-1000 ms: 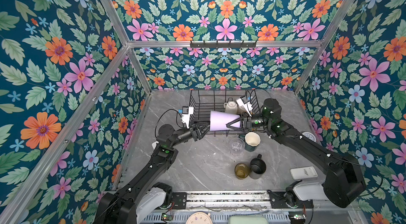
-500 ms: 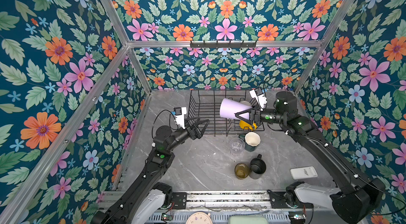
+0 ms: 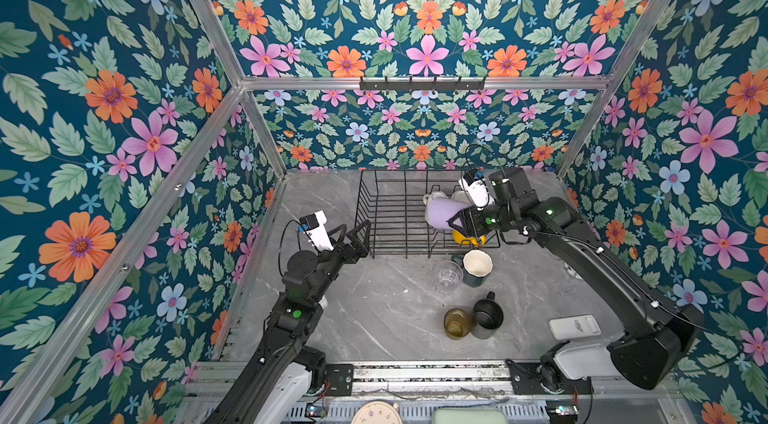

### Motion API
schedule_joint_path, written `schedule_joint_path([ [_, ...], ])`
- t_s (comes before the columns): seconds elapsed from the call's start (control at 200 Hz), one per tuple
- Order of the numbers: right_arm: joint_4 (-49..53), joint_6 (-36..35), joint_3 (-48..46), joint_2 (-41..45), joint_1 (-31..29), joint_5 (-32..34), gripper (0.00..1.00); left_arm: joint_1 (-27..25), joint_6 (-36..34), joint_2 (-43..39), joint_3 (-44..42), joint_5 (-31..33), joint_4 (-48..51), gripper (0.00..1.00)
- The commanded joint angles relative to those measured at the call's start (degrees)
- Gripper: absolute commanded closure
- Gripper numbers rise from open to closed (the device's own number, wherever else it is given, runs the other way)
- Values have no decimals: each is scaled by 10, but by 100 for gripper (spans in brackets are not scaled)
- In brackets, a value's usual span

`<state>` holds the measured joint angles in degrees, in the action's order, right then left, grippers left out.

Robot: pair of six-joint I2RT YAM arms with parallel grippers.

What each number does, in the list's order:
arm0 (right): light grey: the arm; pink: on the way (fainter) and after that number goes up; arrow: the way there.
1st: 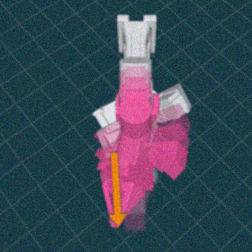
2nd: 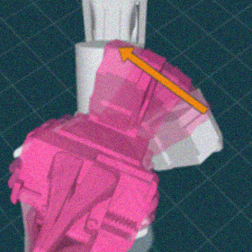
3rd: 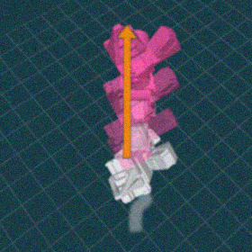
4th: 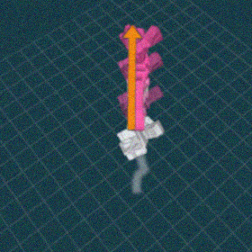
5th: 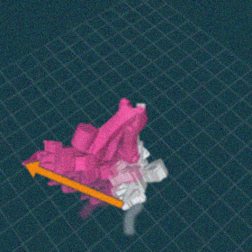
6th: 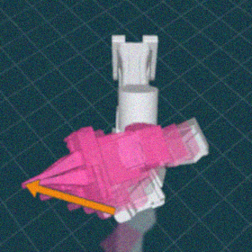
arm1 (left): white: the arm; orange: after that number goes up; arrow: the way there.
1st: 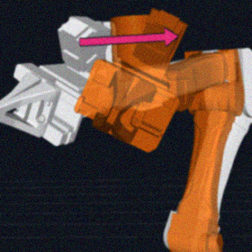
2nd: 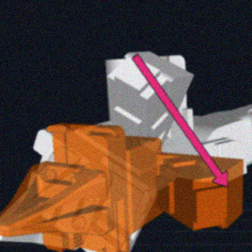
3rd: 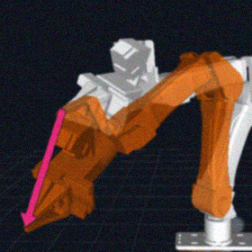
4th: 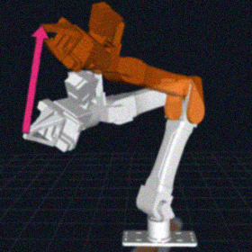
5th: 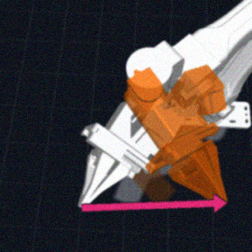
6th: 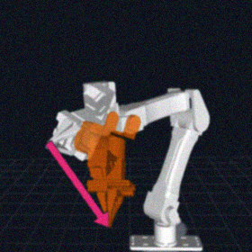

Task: Load the cups into the dish rack
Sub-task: 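Open the left gripper and withdraw it while the right gripper holds the cup, then lower the lilac cup upside down into the rack with the right gripper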

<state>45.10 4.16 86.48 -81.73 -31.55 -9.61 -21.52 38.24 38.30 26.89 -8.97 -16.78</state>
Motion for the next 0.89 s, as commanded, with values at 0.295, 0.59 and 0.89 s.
schedule_joint_path([
  [0.295, 113, -60, 102, -111, -21, 140, 100, -1, -11, -4, 6, 9, 4, 0],
  [0.59, 190, -85, 188, -213, -37, 174, 100, -1, -20, -14, 10, 18, 25, 0],
  [0.89, 241, -106, 244, -296, -53, 202, 100, 0, -27, -31, 9, 29, 48, 0],
])
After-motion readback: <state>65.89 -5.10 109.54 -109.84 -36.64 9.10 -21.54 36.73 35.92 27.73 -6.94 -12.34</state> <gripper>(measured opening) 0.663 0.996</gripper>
